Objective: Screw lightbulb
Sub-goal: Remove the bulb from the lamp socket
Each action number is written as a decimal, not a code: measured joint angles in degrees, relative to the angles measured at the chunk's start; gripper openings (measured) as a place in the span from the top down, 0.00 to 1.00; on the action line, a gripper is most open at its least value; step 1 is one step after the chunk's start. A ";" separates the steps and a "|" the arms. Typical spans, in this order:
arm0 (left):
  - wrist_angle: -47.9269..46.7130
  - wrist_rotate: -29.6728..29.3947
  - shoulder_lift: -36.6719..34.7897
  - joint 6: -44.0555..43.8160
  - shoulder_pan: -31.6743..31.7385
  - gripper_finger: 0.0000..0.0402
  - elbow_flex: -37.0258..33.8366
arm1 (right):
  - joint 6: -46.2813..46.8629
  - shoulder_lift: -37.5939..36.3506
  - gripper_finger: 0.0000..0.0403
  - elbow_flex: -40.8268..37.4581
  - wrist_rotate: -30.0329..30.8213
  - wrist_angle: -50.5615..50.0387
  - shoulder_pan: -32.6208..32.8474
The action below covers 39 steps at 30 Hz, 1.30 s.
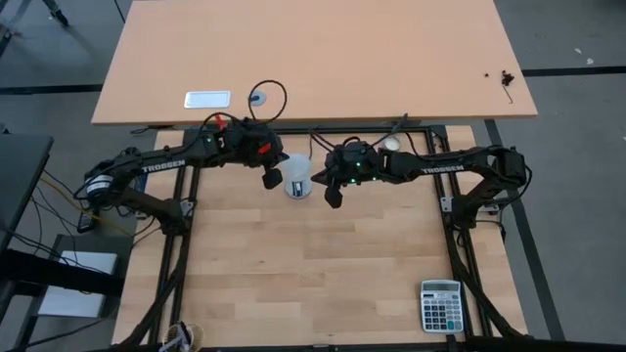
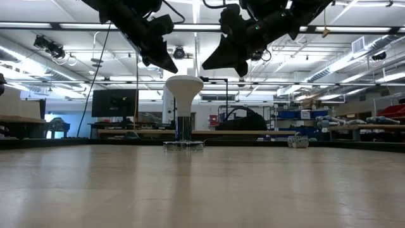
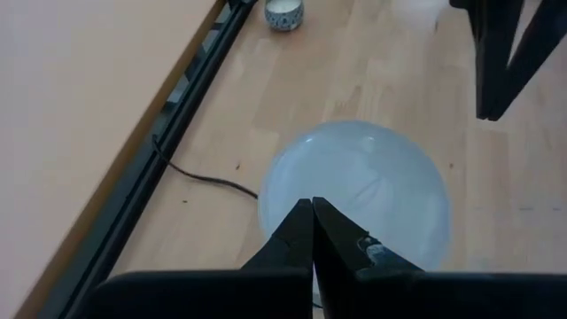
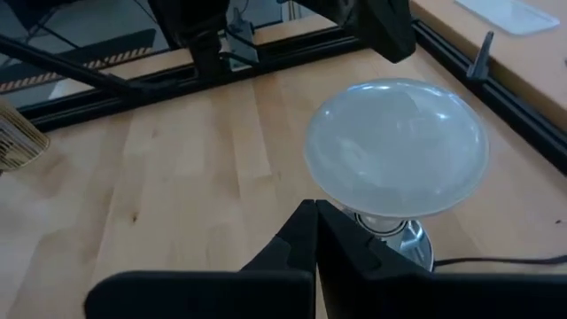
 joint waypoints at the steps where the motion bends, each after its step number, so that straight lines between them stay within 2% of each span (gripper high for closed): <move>1: 0.33 0.58 0.13 0.40 0.13 0.99 0.00 | 0.75 0.00 0.97 0.00 -0.06 -0.08 0.01; 12: 0.12 2.07 1.46 2.10 1.15 0.99 -0.02 | 0.99 0.50 0.97 0.02 0.27 1.58 0.43; 17: 1.02 2.41 2.64 2.07 1.12 0.99 0.02 | -1.56 2.97 0.97 0.10 0.20 3.51 0.08; 29: -0.43 2.73 2.98 2.01 1.04 0.99 0.22 | -1.41 5.14 0.97 0.04 -0.86 5.24 -2.74; 39: -2.67 2.45 2.91 1.97 0.35 0.99 0.19 | -0.32 5.11 0.98 0.01 0.50 5.70 -5.86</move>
